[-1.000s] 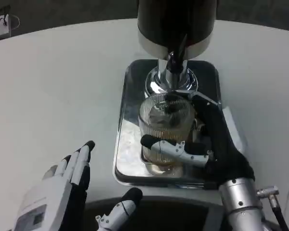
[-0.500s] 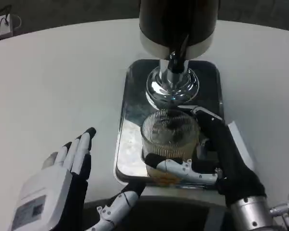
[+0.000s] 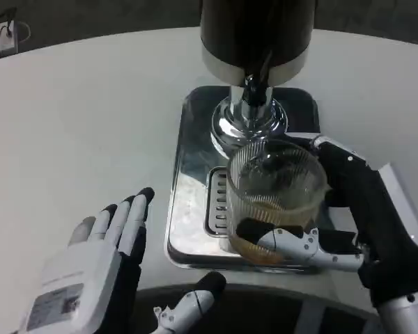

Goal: Grasp the cup under the faucet to collect the drink, then remove the cup.

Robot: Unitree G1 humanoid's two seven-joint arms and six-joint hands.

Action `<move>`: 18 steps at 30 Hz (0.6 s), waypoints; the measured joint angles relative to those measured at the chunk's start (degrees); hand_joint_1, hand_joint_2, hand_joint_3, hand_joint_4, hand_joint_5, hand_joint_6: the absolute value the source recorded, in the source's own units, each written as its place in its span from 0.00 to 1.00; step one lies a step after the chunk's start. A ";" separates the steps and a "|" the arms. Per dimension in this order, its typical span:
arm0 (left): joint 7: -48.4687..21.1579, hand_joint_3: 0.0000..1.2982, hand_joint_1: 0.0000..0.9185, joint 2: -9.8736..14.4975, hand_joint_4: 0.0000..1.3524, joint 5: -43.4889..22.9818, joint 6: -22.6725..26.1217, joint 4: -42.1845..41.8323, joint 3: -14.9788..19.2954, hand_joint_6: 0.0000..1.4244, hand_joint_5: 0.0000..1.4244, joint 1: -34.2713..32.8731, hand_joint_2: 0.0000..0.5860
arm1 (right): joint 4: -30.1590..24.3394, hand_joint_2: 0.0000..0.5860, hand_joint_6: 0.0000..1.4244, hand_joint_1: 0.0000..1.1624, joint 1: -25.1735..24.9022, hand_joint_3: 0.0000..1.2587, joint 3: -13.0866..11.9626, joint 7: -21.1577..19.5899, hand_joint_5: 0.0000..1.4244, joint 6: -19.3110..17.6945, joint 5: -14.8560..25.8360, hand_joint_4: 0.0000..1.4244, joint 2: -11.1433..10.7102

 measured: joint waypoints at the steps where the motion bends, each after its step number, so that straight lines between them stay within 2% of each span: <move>1: -0.40 0.00 0.00 0.05 0.00 0.23 -0.06 -0.40 0.00 0.00 0.00 0.13 0.24 | -1.14 0.16 1.00 1.00 0.70 0.64 -0.46 0.64 0.82 0.01 0.59 0.68 -0.31; 5: -2.05 0.00 0.00 0.04 0.00 2.36 -0.22 -1.17 -0.11 0.00 0.00 0.28 0.18 | -4.65 0.16 1.00 1.00 3.70 0.65 -1.98 3.03 0.82 -0.03 2.46 0.68 -2.19; 9: -3.56 0.00 0.00 0.06 0.00 4.71 -0.72 -1.97 -0.76 0.00 0.00 0.41 0.15 | -7.71 0.16 1.00 1.00 5.73 0.65 -3.00 4.93 0.82 0.63 4.07 0.68 -2.74; 15: -5.32 0.00 0.00 -0.04 0.00 7.14 -2.24 -3.72 -1.09 0.00 0.00 0.40 0.17 | -15.41 0.17 1.00 1.00 6.56 0.65 -5.29 8.18 0.82 2.58 8.23 0.68 -4.69; 18: -7.18 0.00 0.02 -0.54 0.00 10.70 -3.11 -4.96 -1.82 0.00 0.00 0.04 0.17 | -17.64 0.17 1.00 1.00 7.15 0.65 -6.32 9.84 0.82 3.22 9.37 0.68 -5.70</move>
